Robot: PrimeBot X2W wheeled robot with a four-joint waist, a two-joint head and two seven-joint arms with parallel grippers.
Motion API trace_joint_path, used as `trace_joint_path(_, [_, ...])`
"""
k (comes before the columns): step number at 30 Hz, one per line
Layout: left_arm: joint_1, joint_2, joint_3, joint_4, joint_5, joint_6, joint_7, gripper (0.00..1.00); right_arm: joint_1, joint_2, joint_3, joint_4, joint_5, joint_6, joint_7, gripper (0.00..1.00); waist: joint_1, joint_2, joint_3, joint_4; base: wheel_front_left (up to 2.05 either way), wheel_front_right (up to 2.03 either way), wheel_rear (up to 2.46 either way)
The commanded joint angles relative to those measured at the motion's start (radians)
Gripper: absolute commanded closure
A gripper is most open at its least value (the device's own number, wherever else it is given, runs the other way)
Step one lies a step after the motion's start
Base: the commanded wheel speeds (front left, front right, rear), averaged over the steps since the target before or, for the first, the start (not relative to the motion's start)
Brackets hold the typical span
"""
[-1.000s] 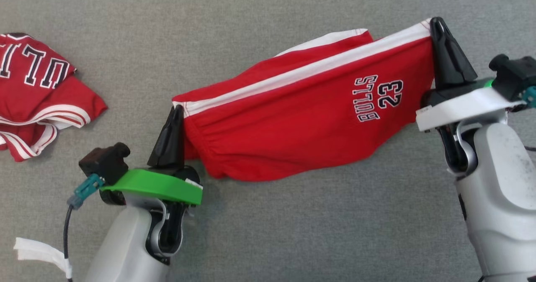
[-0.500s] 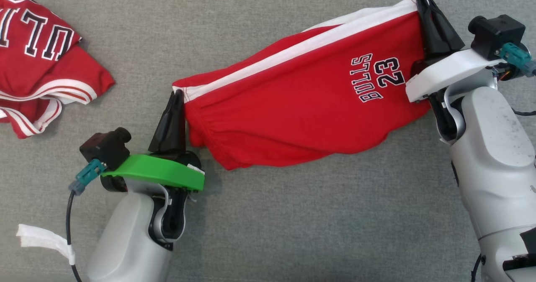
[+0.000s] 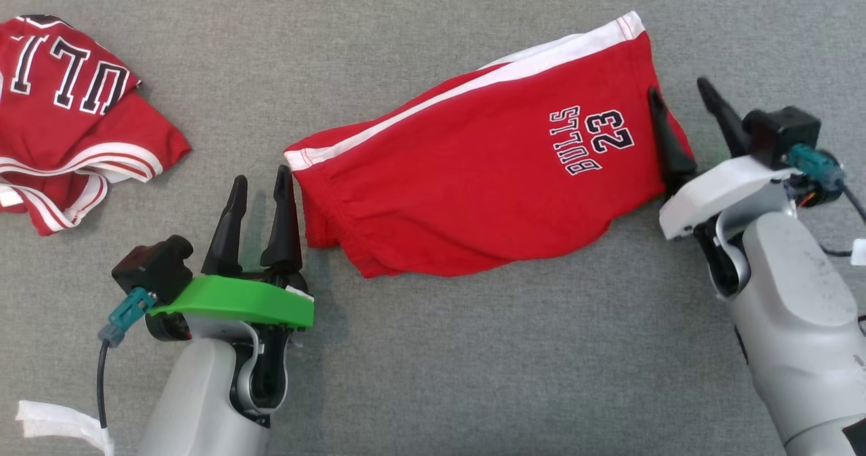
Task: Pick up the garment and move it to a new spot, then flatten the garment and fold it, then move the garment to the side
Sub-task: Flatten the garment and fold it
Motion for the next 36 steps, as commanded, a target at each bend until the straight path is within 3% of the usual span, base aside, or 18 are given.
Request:
trace_joint_path(1, [0.01, -0.002, 0.006, 0.002, 0.015, 0.002, 0.0, 0.0, 0.012, -0.005, 0.012, 0.027, 0.001, -0.002, 0.011, 0.0, 0.0, 0.0, -0.002, -0.002, 0.0, 0.0, 0.0])
trace_joint_path(5, [0.005, -0.003, 0.013, 0.002, 0.033, 0.002, -0.001, 0.0, 0.007, 0.01, 0.064, 0.112, 0.014, -0.002, 0.074, 0.0, 0.0, 0.0, -0.003, 0.0, 0.0, 0.0, 0.0])
trace_joint_path(6, [0.005, -0.004, 0.015, 0.004, 0.036, 0.002, 0.0, 0.0, 0.009, 0.015, 0.077, 0.131, 0.016, -0.002, 0.088, 0.09, 0.0, 0.0, -0.005, 0.0, 0.0, 0.0, 0.0])
trace_joint_path(8, [0.007, -0.006, 0.019, 0.007, 0.042, 0.002, 0.0, 0.0, 0.006, 0.02, 0.093, 0.161, 0.027, -0.002, 0.099, 1.0, 0.0, 0.0, -0.011, -0.002, 0.0, 0.0, 0.0])
trace_joint_path(14, [0.032, -0.009, 0.038, 0.022, 0.071, 0.002, 0.0, 0.0, 0.022, 0.013, 0.077, 0.2, 0.089, -0.002, 0.05, 1.0, 0.0, 0.0, -0.055, -0.024, 0.0, 0.0, 0.0])
trace_joint_path(25, [0.103, -0.012, 0.056, 0.036, 0.115, 0.002, 0.0, 0.0, 0.157, -0.051, -0.069, 0.155, 0.178, -0.002, -0.003, 1.0, 0.0, 0.0, -0.154, -0.09, 0.0, 0.0, 0.0])
trace_joint_path(32, [0.134, -0.013, 0.043, 0.034, 0.129, 0.002, 0.0, 0.0, 0.233, -0.046, -0.121, 0.043, 0.172, -0.002, -0.003, 1.0, 0.0, 0.0, -0.172, -0.106, 0.0, 0.0, 0.0])
trace_joint_path(36, [0.135, -0.013, 0.036, 0.034, 0.121, 0.002, -0.001, 0.0, 0.195, 0.0, -0.067, -0.071, 0.146, -0.001, -0.003, 1.0, 0.0, 0.0, -0.173, -0.103, 0.0, 0.0, 0.0])
